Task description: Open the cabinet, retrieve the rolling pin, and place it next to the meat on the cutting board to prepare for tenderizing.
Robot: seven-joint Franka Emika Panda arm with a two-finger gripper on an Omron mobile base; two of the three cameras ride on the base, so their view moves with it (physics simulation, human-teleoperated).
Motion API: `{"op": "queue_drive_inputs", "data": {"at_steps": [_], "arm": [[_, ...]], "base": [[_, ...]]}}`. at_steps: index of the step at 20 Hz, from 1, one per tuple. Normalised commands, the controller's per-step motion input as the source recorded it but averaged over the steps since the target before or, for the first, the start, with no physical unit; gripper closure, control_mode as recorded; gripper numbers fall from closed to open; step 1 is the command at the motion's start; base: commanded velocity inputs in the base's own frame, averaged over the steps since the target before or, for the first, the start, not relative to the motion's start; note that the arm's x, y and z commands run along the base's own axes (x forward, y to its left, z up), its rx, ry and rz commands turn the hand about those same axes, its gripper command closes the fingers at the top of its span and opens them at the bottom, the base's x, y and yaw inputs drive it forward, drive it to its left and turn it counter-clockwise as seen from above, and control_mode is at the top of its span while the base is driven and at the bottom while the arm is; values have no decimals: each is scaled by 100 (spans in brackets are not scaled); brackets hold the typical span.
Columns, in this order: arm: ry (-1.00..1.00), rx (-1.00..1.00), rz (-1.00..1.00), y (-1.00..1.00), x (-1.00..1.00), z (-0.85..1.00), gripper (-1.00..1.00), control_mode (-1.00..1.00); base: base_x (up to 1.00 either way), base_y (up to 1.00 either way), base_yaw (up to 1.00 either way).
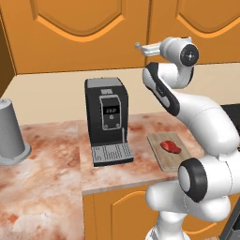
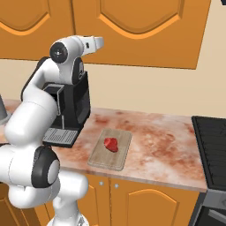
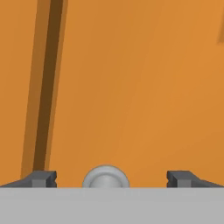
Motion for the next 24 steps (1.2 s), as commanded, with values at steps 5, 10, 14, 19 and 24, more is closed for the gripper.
{"op": "queue_drive_inputs", "data": {"at_steps": [5,10,14,19,24], "arm": [[0,6,1,0,1,12,-100,-100],[0,11,8,0,0,27,-100,-100],[0,8,10,0,0,8,-100,-100],[0,1,4,6,13,-11,-100,-100],[0,0,1,8,22,-6,100,-100]], "base": [[0,0,0],[0,0,0],[0,0,0],[0,0,0],[0,0,0]]}}
